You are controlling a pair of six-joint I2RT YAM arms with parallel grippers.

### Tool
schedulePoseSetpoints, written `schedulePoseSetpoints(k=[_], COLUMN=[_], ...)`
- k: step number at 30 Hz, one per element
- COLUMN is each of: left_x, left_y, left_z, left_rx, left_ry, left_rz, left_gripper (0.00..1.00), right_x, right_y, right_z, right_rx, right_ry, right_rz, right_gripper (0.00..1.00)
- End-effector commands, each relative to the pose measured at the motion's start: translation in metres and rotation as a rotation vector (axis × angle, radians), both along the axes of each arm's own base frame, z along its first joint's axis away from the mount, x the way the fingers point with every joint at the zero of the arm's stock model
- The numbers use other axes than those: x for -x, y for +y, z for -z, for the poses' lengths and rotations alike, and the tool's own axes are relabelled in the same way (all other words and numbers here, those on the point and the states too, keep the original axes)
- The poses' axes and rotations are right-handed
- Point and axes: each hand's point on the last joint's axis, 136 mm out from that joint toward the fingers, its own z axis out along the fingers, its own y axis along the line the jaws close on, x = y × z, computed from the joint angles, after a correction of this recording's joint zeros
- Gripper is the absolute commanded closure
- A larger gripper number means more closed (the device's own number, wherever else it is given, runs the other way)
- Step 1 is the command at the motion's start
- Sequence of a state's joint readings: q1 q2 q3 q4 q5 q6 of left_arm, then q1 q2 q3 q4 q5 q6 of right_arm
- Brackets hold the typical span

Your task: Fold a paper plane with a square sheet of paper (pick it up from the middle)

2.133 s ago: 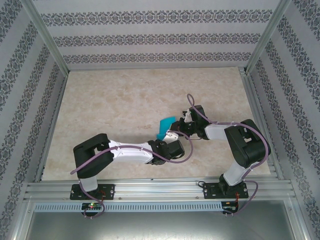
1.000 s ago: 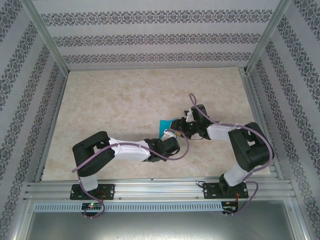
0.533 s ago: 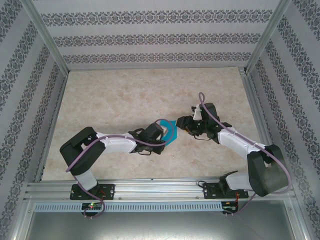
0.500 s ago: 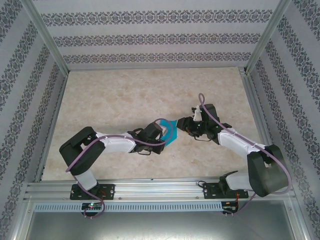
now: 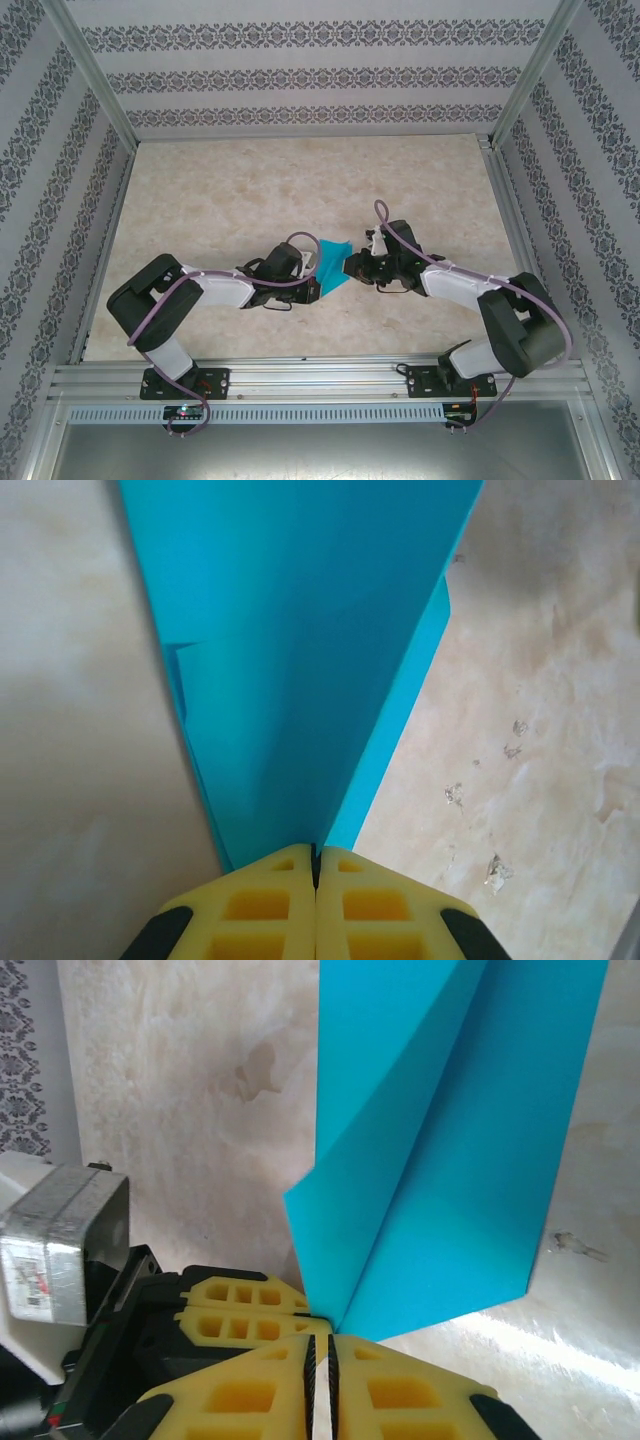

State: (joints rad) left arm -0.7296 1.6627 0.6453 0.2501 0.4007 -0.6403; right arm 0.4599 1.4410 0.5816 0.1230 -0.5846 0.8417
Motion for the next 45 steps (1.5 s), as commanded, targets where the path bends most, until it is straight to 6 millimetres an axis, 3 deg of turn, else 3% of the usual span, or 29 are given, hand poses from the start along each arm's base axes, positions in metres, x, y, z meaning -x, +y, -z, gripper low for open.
schedulePoseSetpoints(k=[1, 12, 23, 34, 45], left_x=[-0.007, -0.017, -0.016, -0.022, -0.028], left_y=[-0.002, 0.007, 0.014, 0.016, 0.026], left_z=[-0.013, -0.013, 0.003, -0.01, -0.005], left_rx=[0.094, 0.202, 0.221, 0.324, 0.383], left_ry=[0.021, 0.128, 0.242, 0.288, 0.343], left_rz=[-0.059, -0.178, -0.249, -0.294, -0.377], left_gripper=[0.93, 0.95, 0.96, 0.96, 0.97], right_x=[-0.015, -0.024, -0.032, -0.04, -0.045], right_y=[0.016, 0.035, 0.051, 0.062, 0.069], right_z=[-0.013, -0.009, -0.003, 0.005, 0.013], right_rx=[-0.042, -0.053, -0.065, -0.071, -0.071], right_ry=[-0.045, -0.026, 0.001, 0.022, 0.041], right_rz=[-0.012, -0.039, -0.069, -0.085, -0.093], right_gripper=[0.86, 0.86, 0.86, 0.86, 0.85])
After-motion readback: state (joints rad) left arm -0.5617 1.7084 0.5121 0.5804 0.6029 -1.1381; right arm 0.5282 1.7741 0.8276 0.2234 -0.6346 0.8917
